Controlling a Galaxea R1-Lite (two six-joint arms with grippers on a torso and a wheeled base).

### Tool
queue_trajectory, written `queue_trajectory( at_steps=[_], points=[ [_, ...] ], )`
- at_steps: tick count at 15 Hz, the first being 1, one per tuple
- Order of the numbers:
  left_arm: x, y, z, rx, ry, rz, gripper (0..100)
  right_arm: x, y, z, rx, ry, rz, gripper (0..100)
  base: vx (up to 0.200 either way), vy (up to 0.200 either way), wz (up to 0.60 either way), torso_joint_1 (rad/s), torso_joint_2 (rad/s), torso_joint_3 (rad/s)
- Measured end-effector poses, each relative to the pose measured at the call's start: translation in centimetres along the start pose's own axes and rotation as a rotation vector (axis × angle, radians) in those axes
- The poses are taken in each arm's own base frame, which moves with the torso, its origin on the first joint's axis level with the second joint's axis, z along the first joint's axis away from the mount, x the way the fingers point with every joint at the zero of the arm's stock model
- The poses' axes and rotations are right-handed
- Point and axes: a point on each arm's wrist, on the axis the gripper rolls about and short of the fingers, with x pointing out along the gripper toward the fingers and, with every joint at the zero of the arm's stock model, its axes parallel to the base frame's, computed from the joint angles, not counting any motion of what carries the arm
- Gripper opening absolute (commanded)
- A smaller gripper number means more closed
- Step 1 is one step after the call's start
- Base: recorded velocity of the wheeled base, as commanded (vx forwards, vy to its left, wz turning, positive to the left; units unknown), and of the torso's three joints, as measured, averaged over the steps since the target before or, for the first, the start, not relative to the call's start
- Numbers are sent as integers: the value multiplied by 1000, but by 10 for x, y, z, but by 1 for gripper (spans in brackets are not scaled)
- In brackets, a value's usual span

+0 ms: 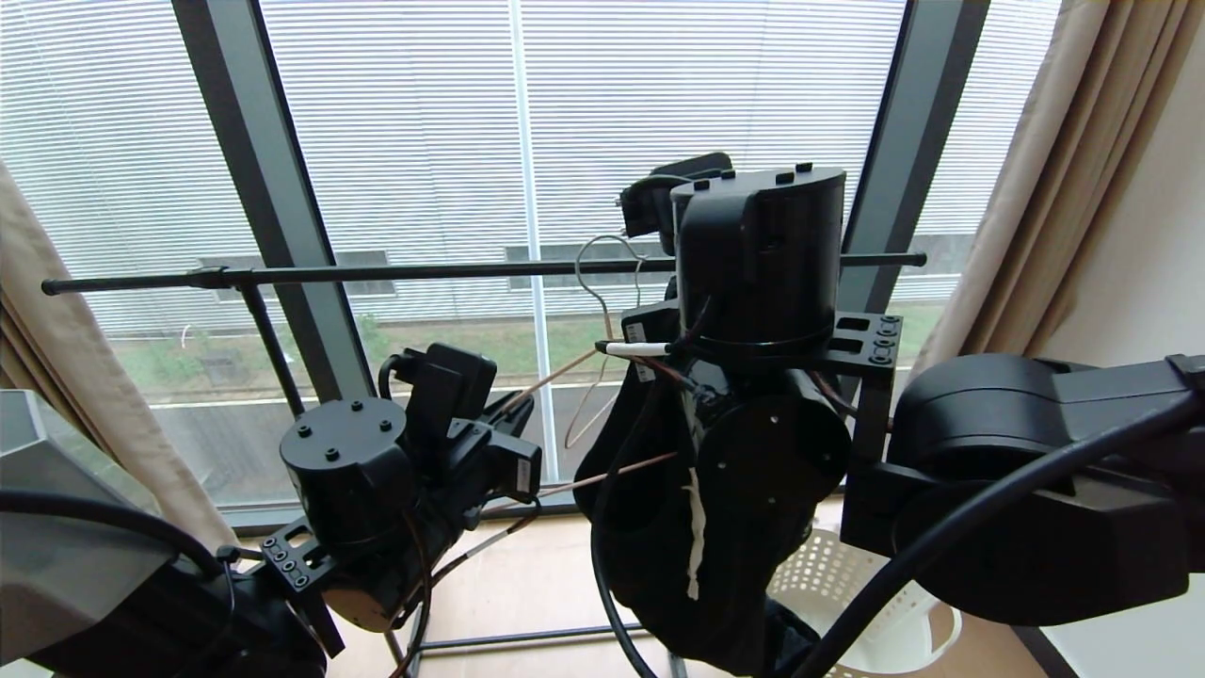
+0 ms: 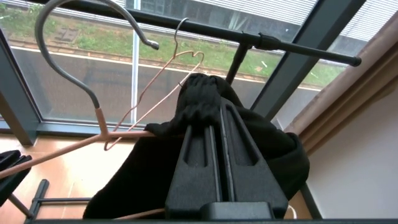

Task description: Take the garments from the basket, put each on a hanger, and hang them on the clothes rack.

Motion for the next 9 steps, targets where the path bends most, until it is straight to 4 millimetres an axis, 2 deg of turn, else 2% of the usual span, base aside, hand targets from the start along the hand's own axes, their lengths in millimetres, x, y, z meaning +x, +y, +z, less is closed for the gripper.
queue_trajectory(
  at_steps=[5,9],
  points=[
    [-1,1,1,0,-5,2,0,-1,-3,0,7,2,-1,100,0,0,0,0,0,0],
    [-3,1,3,-1,-9,-1,0,3,-19,3,29,2,-31,100,0,0,0,0,0,0]
  ],
)
